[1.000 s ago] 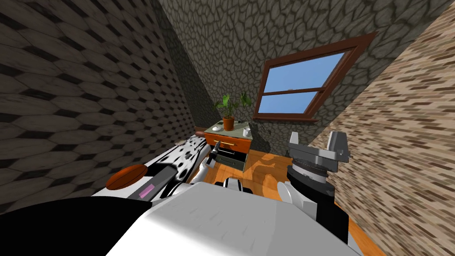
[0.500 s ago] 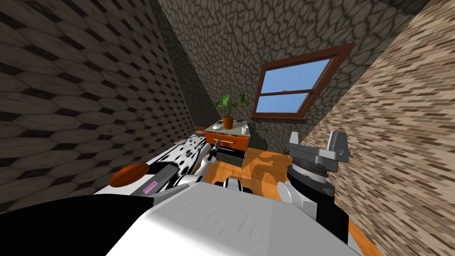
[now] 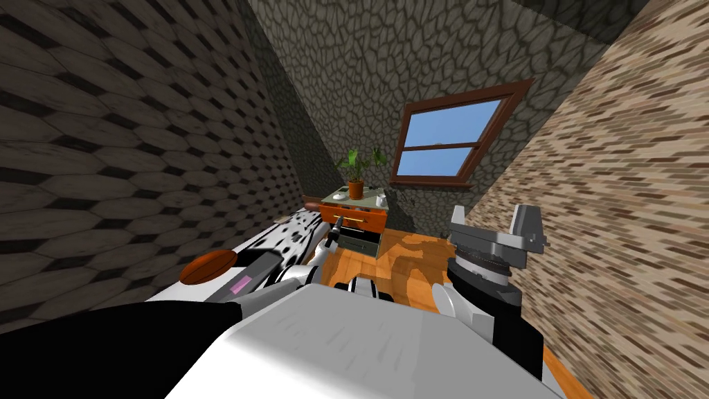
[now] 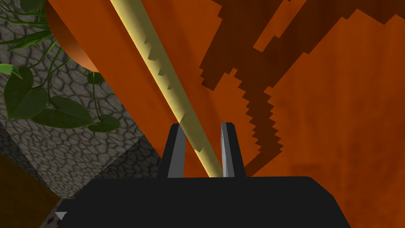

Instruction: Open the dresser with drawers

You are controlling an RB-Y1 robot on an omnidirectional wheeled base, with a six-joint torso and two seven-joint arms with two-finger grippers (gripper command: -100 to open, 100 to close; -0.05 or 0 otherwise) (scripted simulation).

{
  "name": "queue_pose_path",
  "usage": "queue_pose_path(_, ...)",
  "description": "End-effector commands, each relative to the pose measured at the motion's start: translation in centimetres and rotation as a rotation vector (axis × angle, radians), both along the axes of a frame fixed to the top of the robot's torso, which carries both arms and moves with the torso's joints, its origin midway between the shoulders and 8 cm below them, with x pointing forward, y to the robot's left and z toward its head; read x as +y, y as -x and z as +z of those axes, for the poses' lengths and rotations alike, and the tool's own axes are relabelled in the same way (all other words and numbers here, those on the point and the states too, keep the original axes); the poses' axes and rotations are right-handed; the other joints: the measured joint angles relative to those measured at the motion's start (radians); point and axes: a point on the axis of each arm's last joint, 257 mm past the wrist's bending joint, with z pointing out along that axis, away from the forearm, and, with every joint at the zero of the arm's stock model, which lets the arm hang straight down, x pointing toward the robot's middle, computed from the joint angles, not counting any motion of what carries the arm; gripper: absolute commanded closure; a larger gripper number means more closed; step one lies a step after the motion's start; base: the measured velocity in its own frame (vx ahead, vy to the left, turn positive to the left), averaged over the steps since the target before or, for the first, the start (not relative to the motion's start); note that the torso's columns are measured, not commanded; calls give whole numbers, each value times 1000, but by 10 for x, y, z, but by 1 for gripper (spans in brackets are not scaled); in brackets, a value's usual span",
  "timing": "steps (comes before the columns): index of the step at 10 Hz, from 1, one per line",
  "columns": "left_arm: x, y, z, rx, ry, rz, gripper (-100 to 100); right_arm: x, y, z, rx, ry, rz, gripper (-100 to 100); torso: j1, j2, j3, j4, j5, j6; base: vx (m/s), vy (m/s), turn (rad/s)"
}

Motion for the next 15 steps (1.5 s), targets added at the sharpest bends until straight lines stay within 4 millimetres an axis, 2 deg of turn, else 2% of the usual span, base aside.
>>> queue_pose_path(1, -4, 3, 2, -3, -3, -4, 100, 0, 0, 0, 0, 0, 0, 0, 2, 3, 2, -1, 1, -1, -81, 22, 26)
queue_pose_path(8, -17, 10, 3, -3, 1, -21, 100, 0, 0, 0, 0, 0, 0, 0, 2, 4, 3, 0, 1, -1, -88, 20, 20)
queue_pose_path(14, -22, -1, 4, -5, 4, -40, 100, 0, 0, 0, 0, 0, 0, 0, 1, 4, 2, 0, 1, 0, -121, 8, 21)
queue_pose_path(15, -22, -9, 12, 1, 6, -39, -100, 0, 0, 0, 0, 0, 0, 0, 1, 3, 2, 0, 1, 0, -84, 0, 10)
